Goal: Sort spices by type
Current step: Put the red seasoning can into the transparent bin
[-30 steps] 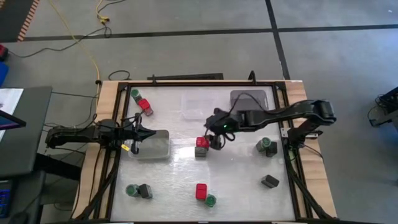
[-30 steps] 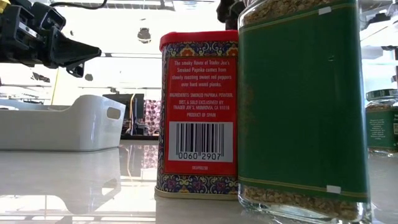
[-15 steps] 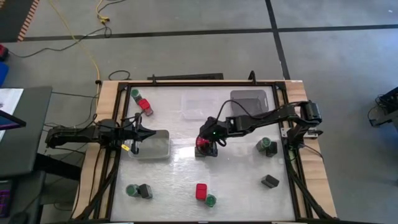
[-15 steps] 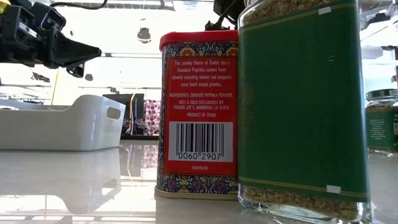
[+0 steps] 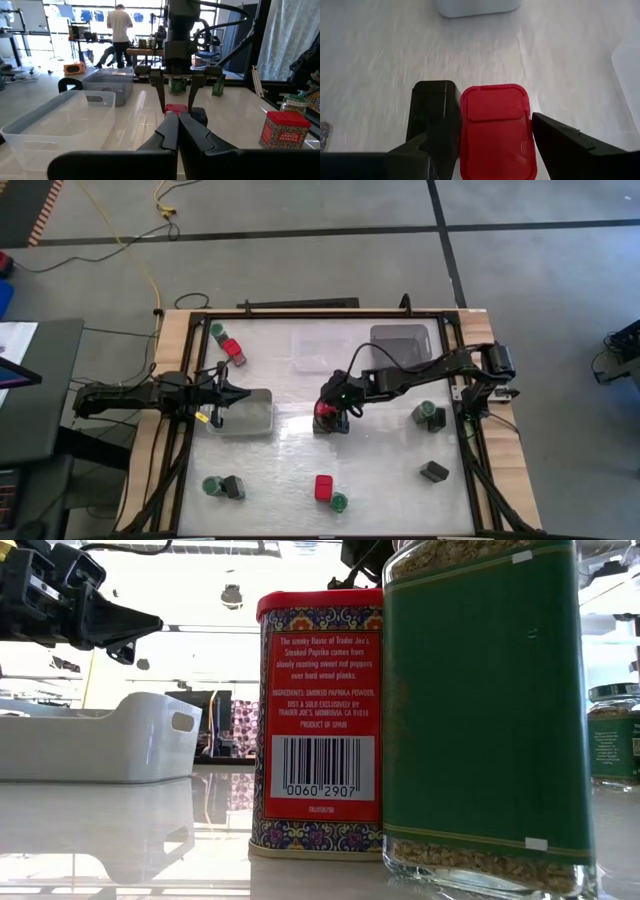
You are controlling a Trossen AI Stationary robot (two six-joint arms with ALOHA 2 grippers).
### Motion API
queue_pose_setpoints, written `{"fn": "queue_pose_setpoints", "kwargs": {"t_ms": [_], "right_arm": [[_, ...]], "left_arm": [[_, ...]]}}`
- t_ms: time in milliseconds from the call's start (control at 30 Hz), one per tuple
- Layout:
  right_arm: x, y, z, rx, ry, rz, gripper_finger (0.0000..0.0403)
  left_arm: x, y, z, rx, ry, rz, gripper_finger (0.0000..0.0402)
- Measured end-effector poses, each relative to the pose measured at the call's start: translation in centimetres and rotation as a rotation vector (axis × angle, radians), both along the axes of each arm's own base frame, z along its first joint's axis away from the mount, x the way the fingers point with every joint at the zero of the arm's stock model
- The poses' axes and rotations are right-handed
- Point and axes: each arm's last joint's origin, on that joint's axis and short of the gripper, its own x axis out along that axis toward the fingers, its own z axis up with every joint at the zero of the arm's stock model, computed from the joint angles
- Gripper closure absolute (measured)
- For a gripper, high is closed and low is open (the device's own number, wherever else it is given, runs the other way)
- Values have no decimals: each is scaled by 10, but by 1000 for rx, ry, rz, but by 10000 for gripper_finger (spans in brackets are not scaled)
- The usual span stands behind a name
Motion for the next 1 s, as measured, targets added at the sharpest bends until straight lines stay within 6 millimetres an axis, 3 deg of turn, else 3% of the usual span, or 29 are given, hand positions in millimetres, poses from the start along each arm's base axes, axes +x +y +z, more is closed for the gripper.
{"fn": "queue_pose_setpoints", "kwargs": {"t_ms": [333,1000], "right_arm": [[0,-13,0,27,-3,-77,133],[-1,-5,3,19,-6,-36,133]], "left_arm": [[0,0,0,0,0,0,401],[0,0,0,0,0,0,401]]}}
